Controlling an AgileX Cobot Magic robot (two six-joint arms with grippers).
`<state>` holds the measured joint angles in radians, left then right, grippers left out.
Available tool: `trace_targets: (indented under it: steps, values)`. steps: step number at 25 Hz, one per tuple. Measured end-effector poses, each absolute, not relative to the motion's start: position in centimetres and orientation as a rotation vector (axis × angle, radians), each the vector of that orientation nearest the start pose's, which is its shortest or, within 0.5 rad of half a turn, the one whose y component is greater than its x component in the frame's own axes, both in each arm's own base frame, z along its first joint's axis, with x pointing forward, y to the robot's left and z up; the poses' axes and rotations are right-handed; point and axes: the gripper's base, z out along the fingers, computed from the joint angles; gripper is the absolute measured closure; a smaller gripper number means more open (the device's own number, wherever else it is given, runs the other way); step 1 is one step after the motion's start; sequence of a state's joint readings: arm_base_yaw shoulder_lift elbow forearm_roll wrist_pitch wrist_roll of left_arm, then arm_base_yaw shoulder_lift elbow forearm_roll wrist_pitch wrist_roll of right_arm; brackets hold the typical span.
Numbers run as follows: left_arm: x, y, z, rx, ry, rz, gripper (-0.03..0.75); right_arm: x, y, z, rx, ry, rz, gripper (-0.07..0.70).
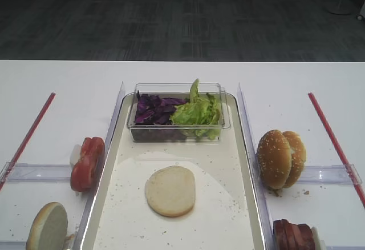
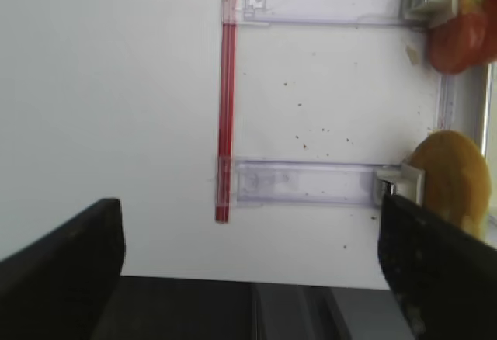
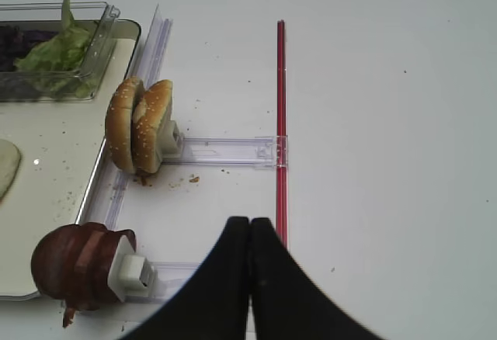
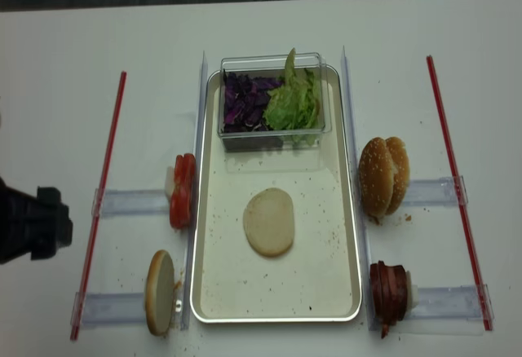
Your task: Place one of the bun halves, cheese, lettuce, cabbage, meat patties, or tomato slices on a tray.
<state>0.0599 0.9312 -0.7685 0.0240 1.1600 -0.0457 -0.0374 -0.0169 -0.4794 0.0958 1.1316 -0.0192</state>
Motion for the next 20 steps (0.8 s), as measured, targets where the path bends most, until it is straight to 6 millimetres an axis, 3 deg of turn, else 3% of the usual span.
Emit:
trace_targets:
  steps: [11, 20]
  values:
    - [5.8, 0.5, 28.3, -0.128, 2.539, 0.024, 0.108, -0.8, 0.8, 26.6, 0.009, 2.116, 0.081, 0.267]
    - [1.7, 0.1, 26.9, -0.111, 2.353, 0.013, 0.108, -0.8, 0.8, 26.6, 0.009, 2.116, 0.081, 0.267]
